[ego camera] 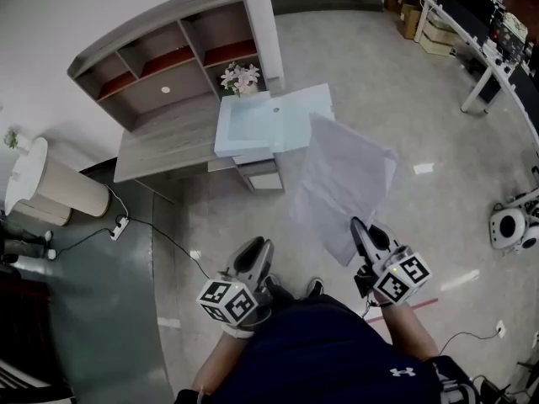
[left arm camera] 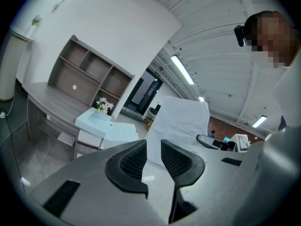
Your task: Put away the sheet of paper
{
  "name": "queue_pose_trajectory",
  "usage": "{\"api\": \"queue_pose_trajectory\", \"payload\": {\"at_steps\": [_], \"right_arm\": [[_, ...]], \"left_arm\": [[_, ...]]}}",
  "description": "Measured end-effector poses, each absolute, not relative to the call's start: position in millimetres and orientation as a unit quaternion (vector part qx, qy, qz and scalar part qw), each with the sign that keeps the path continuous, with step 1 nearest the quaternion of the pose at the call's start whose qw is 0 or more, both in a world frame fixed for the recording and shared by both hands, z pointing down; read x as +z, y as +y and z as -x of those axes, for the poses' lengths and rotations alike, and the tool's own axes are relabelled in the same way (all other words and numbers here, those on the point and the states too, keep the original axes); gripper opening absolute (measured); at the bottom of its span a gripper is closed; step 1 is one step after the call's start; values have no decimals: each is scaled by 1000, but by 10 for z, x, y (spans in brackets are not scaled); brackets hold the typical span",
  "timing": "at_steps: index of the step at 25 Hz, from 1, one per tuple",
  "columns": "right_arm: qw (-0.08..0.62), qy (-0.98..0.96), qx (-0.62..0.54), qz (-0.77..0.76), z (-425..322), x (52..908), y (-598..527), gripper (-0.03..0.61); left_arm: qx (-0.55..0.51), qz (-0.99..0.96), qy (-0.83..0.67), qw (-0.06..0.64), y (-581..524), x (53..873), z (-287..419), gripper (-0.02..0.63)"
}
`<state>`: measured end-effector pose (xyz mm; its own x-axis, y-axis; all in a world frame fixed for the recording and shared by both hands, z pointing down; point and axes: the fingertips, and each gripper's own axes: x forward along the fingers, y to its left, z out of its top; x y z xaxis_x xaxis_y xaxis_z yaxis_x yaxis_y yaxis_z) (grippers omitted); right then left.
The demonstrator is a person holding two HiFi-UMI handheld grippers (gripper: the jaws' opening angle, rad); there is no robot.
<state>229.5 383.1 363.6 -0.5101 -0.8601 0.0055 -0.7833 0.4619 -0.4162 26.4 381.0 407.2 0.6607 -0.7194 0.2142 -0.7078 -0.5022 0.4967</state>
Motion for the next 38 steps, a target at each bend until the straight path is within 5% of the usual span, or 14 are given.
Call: {"api": "queue_pose_trajectory", "payload": {"at_steps": [12, 29, 38], "right_arm": [[71, 848, -212, 481, -2239, 3900, 3356, 14], [47, 820, -189, 539, -1996, 3857, 1756, 14], [-2, 802, -198, 563, -1686, 4089, 1016, 14]], "left_arm": [[-1, -852, -442, 279, 3374, 4156, -37, 103], [-29, -853, -484, 196, 1155, 3760, 805, 103], [-47, -833, -507, 217, 484, 3953, 1510, 99]]}}
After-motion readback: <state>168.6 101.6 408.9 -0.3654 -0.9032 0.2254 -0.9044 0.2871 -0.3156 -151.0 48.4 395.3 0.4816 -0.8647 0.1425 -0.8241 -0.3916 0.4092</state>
